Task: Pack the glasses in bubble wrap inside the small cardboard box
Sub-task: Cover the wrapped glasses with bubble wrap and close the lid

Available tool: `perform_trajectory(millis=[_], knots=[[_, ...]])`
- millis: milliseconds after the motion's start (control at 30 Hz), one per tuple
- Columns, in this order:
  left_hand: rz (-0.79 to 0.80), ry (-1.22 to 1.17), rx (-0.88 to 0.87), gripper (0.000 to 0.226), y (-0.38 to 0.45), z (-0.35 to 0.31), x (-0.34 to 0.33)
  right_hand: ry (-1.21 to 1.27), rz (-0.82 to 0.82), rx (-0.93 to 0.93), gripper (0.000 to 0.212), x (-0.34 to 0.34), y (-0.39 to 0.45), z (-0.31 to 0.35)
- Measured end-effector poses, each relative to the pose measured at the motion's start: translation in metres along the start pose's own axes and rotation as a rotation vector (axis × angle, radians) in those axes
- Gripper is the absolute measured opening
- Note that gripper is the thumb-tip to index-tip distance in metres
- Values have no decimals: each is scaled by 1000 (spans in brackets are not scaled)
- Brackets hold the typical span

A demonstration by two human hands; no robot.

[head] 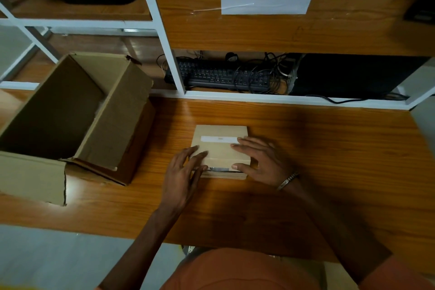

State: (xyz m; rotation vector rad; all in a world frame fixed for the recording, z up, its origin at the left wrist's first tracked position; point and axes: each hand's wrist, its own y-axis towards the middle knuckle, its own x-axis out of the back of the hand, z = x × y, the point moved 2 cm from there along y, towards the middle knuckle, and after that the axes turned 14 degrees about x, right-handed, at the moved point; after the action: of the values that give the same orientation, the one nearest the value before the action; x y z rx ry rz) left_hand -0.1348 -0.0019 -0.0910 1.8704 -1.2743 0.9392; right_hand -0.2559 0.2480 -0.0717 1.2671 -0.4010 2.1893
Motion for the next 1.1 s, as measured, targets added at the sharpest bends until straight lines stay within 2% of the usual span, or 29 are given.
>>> perform_trajectory(millis=[100,267,600,733,867,1100], knots=[[-25,-4,12,38,-5,4,-2,-41,37,10,67,-5,-3,-3],[-69,10,31,33,-7,5,-4,-64,63,-1,79,-11,-6,-9],[-61,35,-22,36,-12,18,-15,-185,143,42,79,-27,-10,-18],[-52,16,-58,44,-14,26,-19,-217,128,66,71,-33,-10,-20],[-28,16,-85,64,-17,32,-18,-213,88,92,67,-39,-12,-22],[-19,-37,-36,46,-24,32,-29,-274,4,51,61,-61,-21,-15]])
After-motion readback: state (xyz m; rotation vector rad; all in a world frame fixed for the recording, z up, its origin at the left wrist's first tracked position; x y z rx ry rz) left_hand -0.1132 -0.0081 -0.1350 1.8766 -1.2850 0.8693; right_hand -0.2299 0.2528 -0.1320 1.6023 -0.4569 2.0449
